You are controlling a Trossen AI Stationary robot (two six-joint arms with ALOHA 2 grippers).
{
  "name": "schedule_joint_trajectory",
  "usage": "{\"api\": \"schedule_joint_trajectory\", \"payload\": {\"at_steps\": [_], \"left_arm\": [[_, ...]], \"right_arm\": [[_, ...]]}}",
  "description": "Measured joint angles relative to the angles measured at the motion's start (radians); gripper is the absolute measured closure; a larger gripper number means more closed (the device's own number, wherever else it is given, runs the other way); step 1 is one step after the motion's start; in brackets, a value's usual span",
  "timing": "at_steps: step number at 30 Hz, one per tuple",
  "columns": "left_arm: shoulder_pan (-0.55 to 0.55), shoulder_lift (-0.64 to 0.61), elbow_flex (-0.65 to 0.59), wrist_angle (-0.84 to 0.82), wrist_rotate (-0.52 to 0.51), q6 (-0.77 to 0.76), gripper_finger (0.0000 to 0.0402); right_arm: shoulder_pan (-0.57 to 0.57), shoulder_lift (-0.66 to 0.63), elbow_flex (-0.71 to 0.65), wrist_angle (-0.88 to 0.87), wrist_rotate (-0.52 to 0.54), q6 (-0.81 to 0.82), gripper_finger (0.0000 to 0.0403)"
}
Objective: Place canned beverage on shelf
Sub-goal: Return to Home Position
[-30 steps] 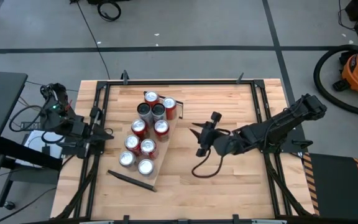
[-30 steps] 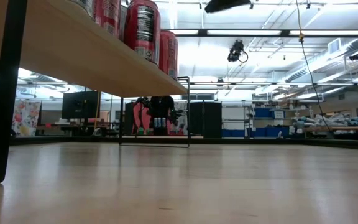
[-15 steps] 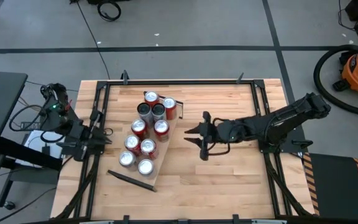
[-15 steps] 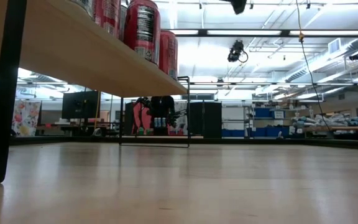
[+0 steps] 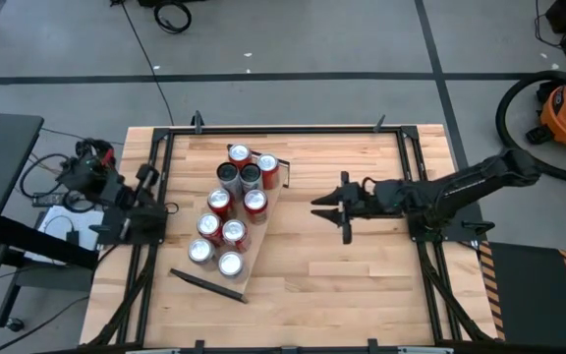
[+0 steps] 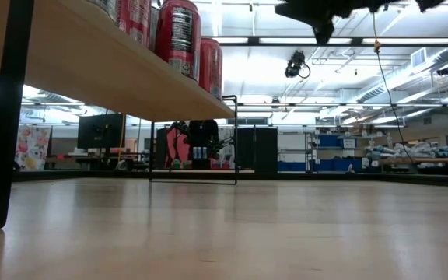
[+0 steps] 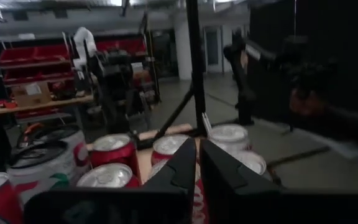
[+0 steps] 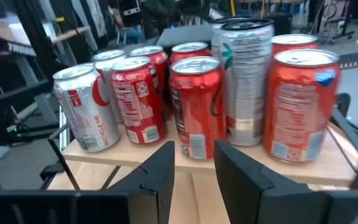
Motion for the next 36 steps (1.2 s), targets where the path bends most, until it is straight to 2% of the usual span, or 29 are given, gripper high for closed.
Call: {"api": "schedule_joint_trajectory", "payload": {"at_steps": [5,10,15,20,26,30,36], "left_arm": [[0.0,-0.067,-0.043,0.097,-0.003,0.01,0.037],[0.0,-0.061,-0.097,0.22,-0.033,0.06,0.037],[0.0,-0.063,-0.105,0.24,-0.045,0.065,0.037],[0.0,-0.063,-0.109,0.247,-0.045,0.061,0.037],[0.0,-0.063,-0.182,0.388,-0.044,0.121,0.037],[0.0,-0.063,-0.191,0.411,-0.041,0.13,0.037],[0.0,-0.063,-0.194,0.411,0.026,0.109,0.037]], "right_arm": [[0.0,-0.081,-0.105,0.076,0.023,0.013,0.028],[-0.014,-0.138,-0.181,0.131,0.026,0.048,0.028],[-0.016,-0.166,-0.226,0.174,0.026,0.052,0.028],[-0.024,-0.173,-0.238,0.18,0.026,0.064,0.028],[-0.046,-0.171,-0.238,0.173,0.025,0.072,0.028],[-0.054,-0.171,-0.238,0.171,0.001,0.072,0.028],[-0.062,-0.169,-0.238,0.128,0.005,0.088,0.028]]}}
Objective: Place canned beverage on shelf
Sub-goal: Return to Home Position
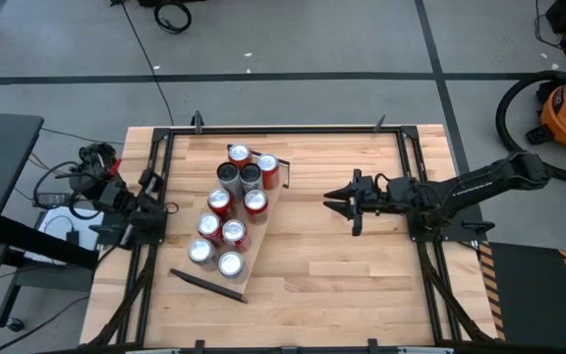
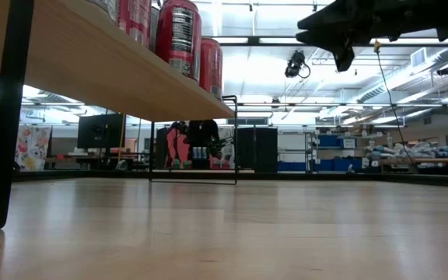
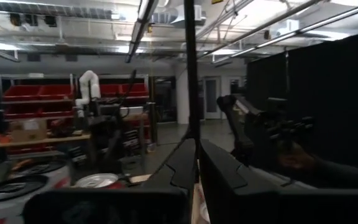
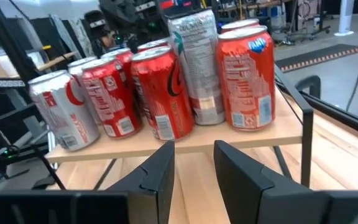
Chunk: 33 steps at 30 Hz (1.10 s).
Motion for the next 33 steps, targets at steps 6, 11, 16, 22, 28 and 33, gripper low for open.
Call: {"api": "schedule_joint_trajectory", "payload": {"at_steps": [6,11,16,22,28,33], "left_arm": [[0.0,0.002,-0.056,0.093,0.038,-0.038,0.037],[0.0,0.002,-0.129,0.252,0.037,0.014,0.037],[0.0,0.002,-0.145,0.274,0.037,0.042,0.037],[0.0,0.002,-0.145,0.274,0.037,0.043,0.037],[0.0,0.002,-0.145,0.269,0.037,0.05,0.037],[0.0,0.002,-0.145,0.268,0.013,0.055,0.037]], "right_arm": [[0.0,0.032,0.0,0.001,0.024,-0.002,0.028],[0.0,0.075,0.0,0.002,0.047,-0.011,0.028],[-0.011,0.117,0.0,0.033,0.047,-0.02,0.028],[-0.037,0.206,0.0,0.126,0.036,-0.028,0.028],[-0.064,0.325,0.0,0.253,0.013,-0.054,0.028],[-0.101,0.418,0.0,0.346,-0.027,-0.047,0.028]]}}
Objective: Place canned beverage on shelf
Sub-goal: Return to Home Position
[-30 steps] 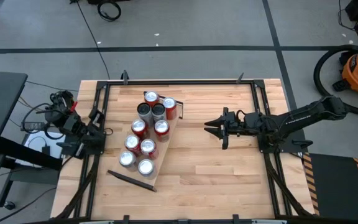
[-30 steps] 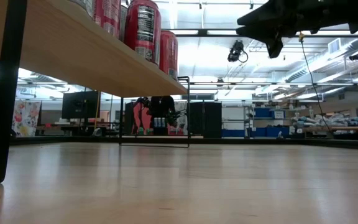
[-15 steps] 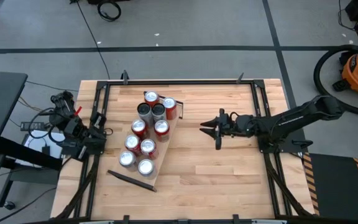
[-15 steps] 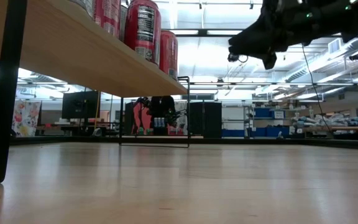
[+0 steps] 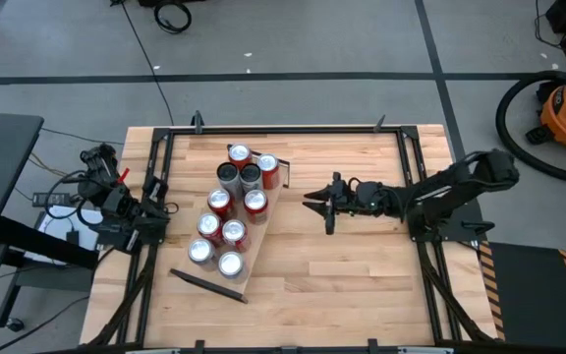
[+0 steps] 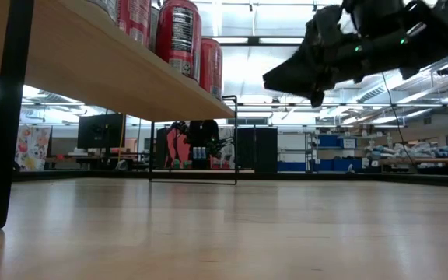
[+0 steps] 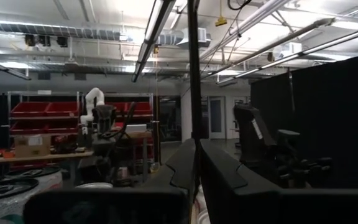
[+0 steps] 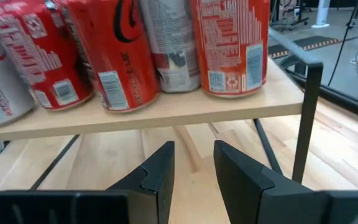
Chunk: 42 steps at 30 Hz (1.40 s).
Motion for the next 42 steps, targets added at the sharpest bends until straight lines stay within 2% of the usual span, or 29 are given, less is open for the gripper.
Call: {"api": "schedule_joint_trajectory", "payload": {"at_steps": [3,8,10,15,27,30,35,42], "left_arm": [[0.0,0.0,0.0,0.0,-0.011,0.0,0.037],[0.0,0.0,0.0,0.0,-0.014,0.0,0.037],[0.0,0.0,0.0,0.0,-0.021,-0.001,0.037],[0.0,0.0,0.0,-0.003,-0.033,-0.007,0.037],[0.0,0.0,0.0,-0.021,-0.033,-0.035,0.037],[0.0,0.0,0.0,-0.024,-0.033,-0.047,0.037],[0.0,0.0,0.0,-0.026,-0.033,-0.053,0.037],[0.0,0.0,0.0,-0.026,-0.033,-0.053,0.037]], "right_arm": [[-0.029,0.043,0.0,0.057,-0.063,0.008,0.028],[-0.113,0.003,0.0,0.06,-0.301,0.084,0.028],[-0.121,-0.015,0.0,0.057,-0.324,0.085,0.028],[-0.119,-0.094,0.0,-0.064,-0.325,0.088,0.028],[-0.04,-0.359,-0.015,-0.36,-0.144,0.082,0.028],[-0.028,-0.435,-0.084,-0.338,-0.115,0.085,0.028],[-0.025,-0.561,-0.223,-0.18,-0.109,0.086,0.028],[-0.025,-0.699,-0.307,-0.186,-0.113,0.111,0.028]]}}
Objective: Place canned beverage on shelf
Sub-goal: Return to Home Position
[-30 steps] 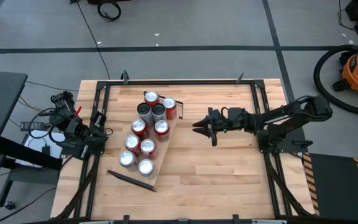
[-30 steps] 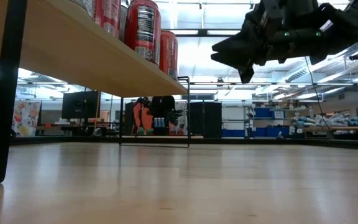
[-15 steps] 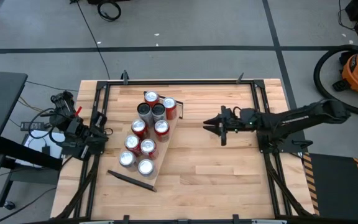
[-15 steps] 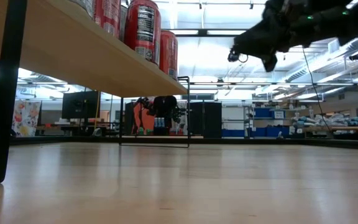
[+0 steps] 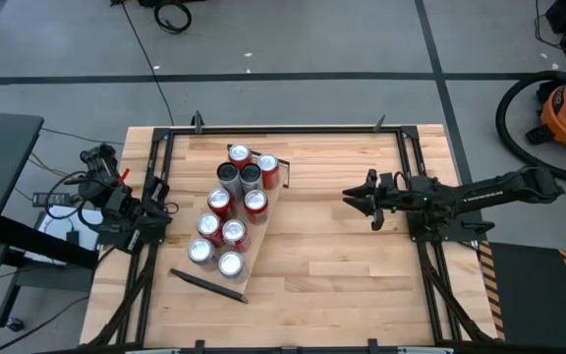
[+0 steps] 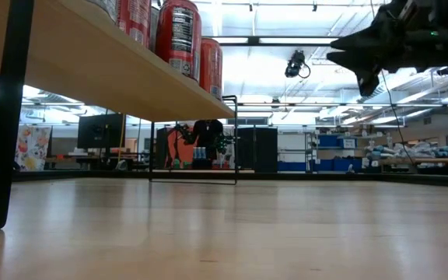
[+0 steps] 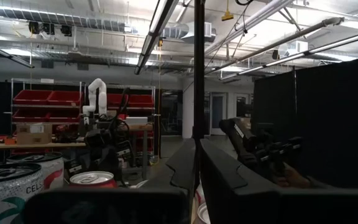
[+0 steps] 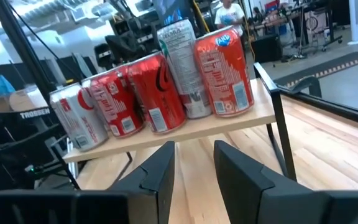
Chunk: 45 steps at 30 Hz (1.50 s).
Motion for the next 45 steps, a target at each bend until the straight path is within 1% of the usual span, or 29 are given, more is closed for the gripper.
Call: {"api": "schedule_joint_trajectory", "payload": {"at_steps": [11,19,23,27,31,36,42,45], "left_arm": [[0.0,0.0,0.0,-0.026,0.0,-0.03,0.037],[0.0,0.0,0.0,-0.034,0.0,-0.054,0.037],[0.0,0.0,0.0,-0.051,0.0,-0.063,0.037],[0.0,0.0,0.0,-0.099,0.0,-0.088,0.037],[0.0,0.0,0.0,-0.139,0.001,-0.106,0.037],[0.0,0.0,0.0,-0.166,0.011,-0.114,0.037],[0.0,0.0,0.0,-0.222,0.012,-0.114,0.037],[0.0,-0.001,-0.038,-0.177,0.012,-0.101,0.037]], "right_arm": [[0.0,-0.179,-0.002,-0.178,-0.002,-0.005,0.028],[0.0,-0.328,-0.002,-0.368,0.076,-0.005,0.028],[0.0,-0.383,-0.002,-0.433,0.123,-0.008,0.028],[0.0,-0.406,-0.02,-0.423,0.135,-0.036,0.028],[-0.001,-0.418,-0.082,-0.356,0.135,-0.074,0.028],[-0.01,-0.438,-0.121,-0.306,0.135,-0.1,0.028],[-0.01,-0.45,-0.126,-0.324,0.13,-0.119,0.028],[-0.01,-0.449,-0.126,-0.34,0.128,-0.137,0.028]]}}
